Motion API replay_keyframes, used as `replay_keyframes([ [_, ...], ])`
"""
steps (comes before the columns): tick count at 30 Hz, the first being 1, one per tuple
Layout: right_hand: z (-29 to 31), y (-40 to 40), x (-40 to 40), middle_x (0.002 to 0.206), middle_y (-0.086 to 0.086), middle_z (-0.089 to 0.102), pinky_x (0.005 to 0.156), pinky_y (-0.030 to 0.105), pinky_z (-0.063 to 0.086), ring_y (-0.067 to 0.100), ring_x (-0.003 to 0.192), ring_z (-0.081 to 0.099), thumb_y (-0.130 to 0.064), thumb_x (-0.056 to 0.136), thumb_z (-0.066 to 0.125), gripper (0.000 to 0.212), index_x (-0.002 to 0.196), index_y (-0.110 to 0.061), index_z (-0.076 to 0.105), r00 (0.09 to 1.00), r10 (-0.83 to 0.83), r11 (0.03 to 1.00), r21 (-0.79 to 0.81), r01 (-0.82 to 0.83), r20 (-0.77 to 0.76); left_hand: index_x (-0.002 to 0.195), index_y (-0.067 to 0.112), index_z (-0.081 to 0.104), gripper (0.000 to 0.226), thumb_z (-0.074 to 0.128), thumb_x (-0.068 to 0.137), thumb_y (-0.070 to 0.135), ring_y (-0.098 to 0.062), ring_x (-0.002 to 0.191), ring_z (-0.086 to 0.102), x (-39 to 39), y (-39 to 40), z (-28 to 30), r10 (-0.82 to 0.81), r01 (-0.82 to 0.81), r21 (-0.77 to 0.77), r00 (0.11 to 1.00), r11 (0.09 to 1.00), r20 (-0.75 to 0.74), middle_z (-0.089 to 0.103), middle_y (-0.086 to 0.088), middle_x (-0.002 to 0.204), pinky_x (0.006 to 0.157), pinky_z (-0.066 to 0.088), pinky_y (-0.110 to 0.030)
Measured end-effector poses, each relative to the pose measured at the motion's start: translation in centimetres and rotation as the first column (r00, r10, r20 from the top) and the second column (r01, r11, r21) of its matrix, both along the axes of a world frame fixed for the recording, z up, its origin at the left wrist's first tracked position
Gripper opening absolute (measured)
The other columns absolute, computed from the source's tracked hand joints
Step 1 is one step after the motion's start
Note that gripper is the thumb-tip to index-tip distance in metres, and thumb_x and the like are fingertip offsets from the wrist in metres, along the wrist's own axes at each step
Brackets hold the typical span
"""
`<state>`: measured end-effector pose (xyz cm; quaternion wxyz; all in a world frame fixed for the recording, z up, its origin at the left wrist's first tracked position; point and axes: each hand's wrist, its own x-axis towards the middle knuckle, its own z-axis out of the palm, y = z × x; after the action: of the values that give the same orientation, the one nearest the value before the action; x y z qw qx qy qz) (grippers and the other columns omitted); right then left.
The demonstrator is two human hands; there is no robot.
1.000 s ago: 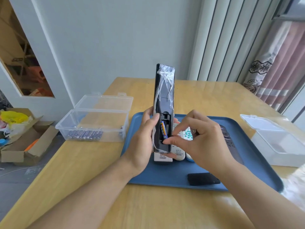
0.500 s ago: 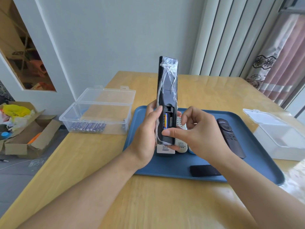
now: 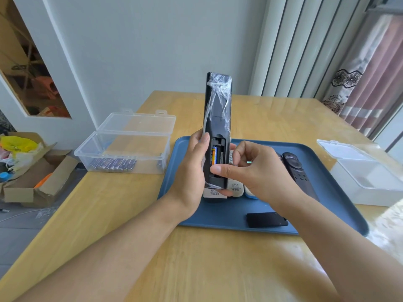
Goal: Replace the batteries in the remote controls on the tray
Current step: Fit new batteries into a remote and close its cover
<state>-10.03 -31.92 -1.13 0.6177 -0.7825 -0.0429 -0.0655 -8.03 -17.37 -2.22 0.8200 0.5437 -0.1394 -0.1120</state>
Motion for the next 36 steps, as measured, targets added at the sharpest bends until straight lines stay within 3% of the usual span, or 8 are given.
replay_keyframes([
  [2, 0.7, -0.3, 0.0, 0.068, 0.014, 0.063, 0.073, 0.024, 0.052, -0.009, 0.080, 0.067, -0.032, 0.076, 0.086, 0.040, 0.072, -0.011, 0.051, 1.000, -0.004, 1.000, 0.002, 0.004, -0.027, 0.134, 0.018, 0.049, 0.040, 0.040, 0.104, 0.043, -0.020, 0.075, 0.070, 0.1, 0.1, 0.1, 0.060, -0.059, 0.021, 0.998, 0.998, -0.032, 0.071, -0.010, 0.109, 0.043, 0.048, -0.029],
  [4, 0.7, -1.3, 0.5, 0.065, -0.008, 0.053, 0.056, 0.019, 0.038, 0.001, 0.054, 0.049, -0.038, 0.084, 0.078, 0.032, 0.080, -0.014, 0.057, 0.996, -0.022, 0.999, 0.033, 0.025, -0.084, 0.133, 0.019, 0.049, 0.029, 0.043, 0.106, 0.027, -0.022, 0.073, 0.072, 0.5, 0.4, 0.0, 0.102, -0.099, 0.053, 0.993, 0.994, -0.053, 0.073, -0.010, 0.109, 0.040, 0.043, -0.025],
  [6, 0.6, -2.2, 1.2, 0.082, -0.004, 0.058, 0.060, 0.024, 0.040, 0.008, 0.061, 0.051, -0.024, 0.093, 0.070, 0.009, 0.099, -0.018, 0.066, 0.985, -0.036, 0.994, 0.092, 0.051, -0.168, 0.134, 0.019, 0.049, 0.034, 0.043, 0.102, 0.010, -0.025, 0.078, 0.074, 1.0, 0.8, 0.1, 0.124, -0.120, 0.047, 0.989, 0.992, -0.077, 0.073, -0.010, 0.117, 0.037, 0.043, -0.025],
  [10, 0.1, -3.0, 1.6, 0.107, 0.011, 0.066, 0.076, 0.026, 0.055, 0.014, 0.077, 0.068, 0.012, 0.100, 0.041, 0.040, 0.123, -0.011, 0.063, 0.994, -0.028, 0.993, 0.111, 0.040, -0.109, 0.136, 0.014, 0.048, 0.041, 0.039, 0.101, -0.005, -0.031, 0.093, 0.075, 1.4, 1.0, 0.2, 0.078, -0.081, -0.021, 0.990, 0.996, -0.118, 0.068, -0.012, 0.129, 0.051, 0.060, -0.042],
  [18, 0.7, -2.1, 1.0, 0.115, -0.007, 0.075, 0.097, 0.025, 0.048, 0.009, 0.115, 0.067, -0.009, 0.099, 0.059, 0.011, 0.103, -0.017, 0.052, 0.982, 0.044, 0.997, 0.052, -0.054, 0.182, 0.139, 0.019, 0.043, 0.047, 0.044, 0.102, -0.010, -0.028, 0.110, 0.072, 1.3, 1.2, 0.1, 0.023, -0.024, -0.018, 1.000, 1.000, -0.013, 0.065, -0.002, 0.135, 0.066, 0.062, -0.055],
  [24, 0.9, -2.0, 0.8, 0.089, -0.008, 0.071, 0.081, 0.025, 0.053, 0.009, 0.083, 0.068, -0.021, 0.082, 0.078, 0.014, 0.093, -0.027, 0.071, 0.949, -0.045, 0.998, 0.045, 0.032, 0.314, 0.138, 0.016, 0.047, 0.042, 0.049, 0.101, -0.005, -0.023, 0.112, 0.071, 1.3, 1.4, 0.1, -0.010, 0.008, 0.070, 1.000, 0.998, 0.027, 0.066, 0.006, 0.135, 0.065, 0.063, -0.052],
  [32, 0.4, -1.4, 0.7, 0.096, 0.002, 0.079, 0.092, 0.041, 0.057, 0.020, 0.096, 0.074, -0.024, 0.080, 0.077, 0.016, 0.096, -0.023, 0.075, 0.953, -0.030, 0.992, 0.124, -0.008, 0.300, 0.125, 0.014, 0.062, 0.039, 0.037, 0.108, 0.038, -0.029, 0.077, 0.070, 0.5, 0.9, 0.9, 0.024, -0.020, 0.072, 0.998, 0.997, -0.054, 0.073, -0.003, 0.093, 0.043, 0.049, -0.031],
  [36, 0.4, -1.0, 0.5, 0.093, 0.002, 0.079, 0.087, 0.032, 0.058, 0.018, 0.091, 0.075, -0.018, 0.079, 0.077, 0.014, 0.093, -0.020, 0.075, 0.946, -0.027, 0.984, 0.175, -0.032, 0.322, 0.126, 0.019, 0.059, 0.038, 0.035, 0.108, 0.041, -0.027, 0.079, 0.072, 0.3, 0.8, 0.8, 0.006, -0.004, 0.108, 1.000, 0.994, -0.022, 0.074, 0.002, 0.095, 0.038, 0.046, -0.027],
])
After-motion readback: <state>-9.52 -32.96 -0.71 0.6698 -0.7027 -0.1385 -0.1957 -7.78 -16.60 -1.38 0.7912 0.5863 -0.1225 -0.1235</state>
